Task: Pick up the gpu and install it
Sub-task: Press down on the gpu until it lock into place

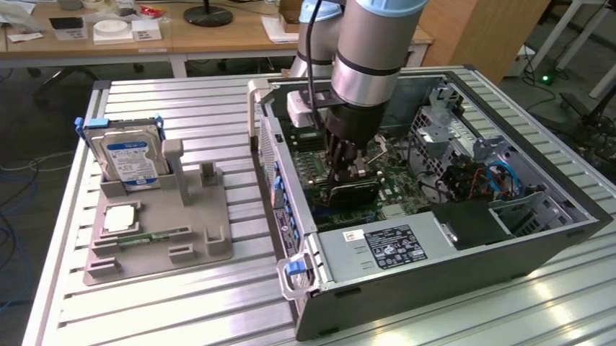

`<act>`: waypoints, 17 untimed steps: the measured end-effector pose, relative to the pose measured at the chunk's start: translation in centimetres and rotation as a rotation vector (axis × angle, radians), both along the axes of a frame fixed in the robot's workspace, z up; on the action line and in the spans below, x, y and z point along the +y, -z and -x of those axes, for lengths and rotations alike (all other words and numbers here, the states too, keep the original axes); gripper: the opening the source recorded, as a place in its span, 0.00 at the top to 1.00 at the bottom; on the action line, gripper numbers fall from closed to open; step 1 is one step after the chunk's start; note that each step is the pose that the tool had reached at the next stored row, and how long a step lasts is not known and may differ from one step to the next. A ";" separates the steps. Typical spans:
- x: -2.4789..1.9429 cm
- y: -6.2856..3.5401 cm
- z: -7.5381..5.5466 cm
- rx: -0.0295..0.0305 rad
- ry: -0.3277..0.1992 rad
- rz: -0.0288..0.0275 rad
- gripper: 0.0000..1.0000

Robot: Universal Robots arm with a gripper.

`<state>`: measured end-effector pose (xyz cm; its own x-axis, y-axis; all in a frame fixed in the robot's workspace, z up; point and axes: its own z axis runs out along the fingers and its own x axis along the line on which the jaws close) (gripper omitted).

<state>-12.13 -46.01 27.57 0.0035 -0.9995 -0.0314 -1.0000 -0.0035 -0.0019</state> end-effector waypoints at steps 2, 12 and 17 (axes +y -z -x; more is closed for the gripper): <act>0.01 0.01 0.1 -0.0001 -0.006 -0.0001 0.89; 0.17 -1.03 0.9 0.0005 -0.018 -0.0003 0.89; 0.61 -1.19 1.3 0.0038 -0.019 -0.0001 0.89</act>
